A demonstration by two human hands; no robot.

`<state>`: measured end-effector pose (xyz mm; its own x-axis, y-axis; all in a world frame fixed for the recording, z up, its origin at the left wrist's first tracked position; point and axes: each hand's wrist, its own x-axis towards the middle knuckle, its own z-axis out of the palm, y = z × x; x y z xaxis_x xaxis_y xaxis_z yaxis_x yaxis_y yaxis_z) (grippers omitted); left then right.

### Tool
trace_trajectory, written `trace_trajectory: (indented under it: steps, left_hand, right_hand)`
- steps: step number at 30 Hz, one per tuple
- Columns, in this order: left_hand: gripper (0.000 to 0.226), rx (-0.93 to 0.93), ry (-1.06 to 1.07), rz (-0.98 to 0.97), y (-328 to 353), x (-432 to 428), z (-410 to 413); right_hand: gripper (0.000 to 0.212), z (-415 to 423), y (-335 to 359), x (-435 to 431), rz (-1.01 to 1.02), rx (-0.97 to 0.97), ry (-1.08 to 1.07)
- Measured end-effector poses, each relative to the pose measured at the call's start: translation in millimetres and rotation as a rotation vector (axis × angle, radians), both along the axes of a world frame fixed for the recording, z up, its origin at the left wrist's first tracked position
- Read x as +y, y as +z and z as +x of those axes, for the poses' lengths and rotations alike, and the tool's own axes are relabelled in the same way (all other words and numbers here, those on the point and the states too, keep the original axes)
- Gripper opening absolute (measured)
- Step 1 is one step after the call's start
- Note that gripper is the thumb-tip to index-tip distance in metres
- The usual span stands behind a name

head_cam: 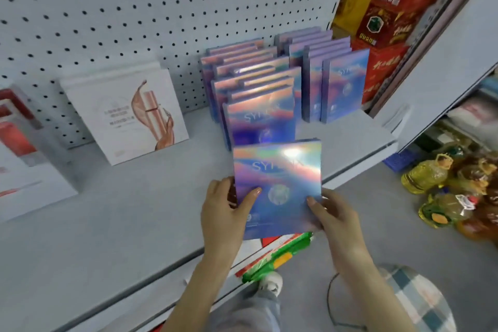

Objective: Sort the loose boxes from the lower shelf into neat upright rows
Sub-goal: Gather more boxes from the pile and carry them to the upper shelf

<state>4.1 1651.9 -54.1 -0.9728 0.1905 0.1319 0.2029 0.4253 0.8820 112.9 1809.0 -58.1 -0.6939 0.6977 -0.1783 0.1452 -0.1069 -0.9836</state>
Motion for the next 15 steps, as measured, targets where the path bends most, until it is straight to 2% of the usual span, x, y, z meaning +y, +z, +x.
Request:
trace_trajectory:
  steps: [2,5,7,10,12,15]
  left_hand:
    - [0.028,0.015,0.076,0.064,2.3,26.4,-16.9]
    - [0.032,0.018,0.214,0.165,4.7,55.3,-38.1]
    - [0.033,0.072,0.238,0.184,2.8,70.3,-45.7]
    - [0.04,0.18,0.253,0.042,-0.8,87.4,-47.2]
    - [0.052,0.169,0.339,-0.043,-2.9,93.9,-44.4]
    - [0.071,0.093,0.494,-0.001,-3.3,96.8,-43.4]
  right_hand:
    - [0.019,-25.0,5.0,30.2,0.044,0.006,0.042]
    - [0.011,-61.6,12.4,71.5,0.113,-0.003,0.129]
    - [0.017,-82.1,12.4,92.8,0.172,-0.008,0.167]
    - [0.019,-104.0,7.1,112.3,0.26,-0.047,0.233]
    - [0.019,-114.2,5.3,119.4,0.266,-0.059,0.28]
    - [0.018,-122.9,8.5,126.2,0.272,-0.048,0.341]
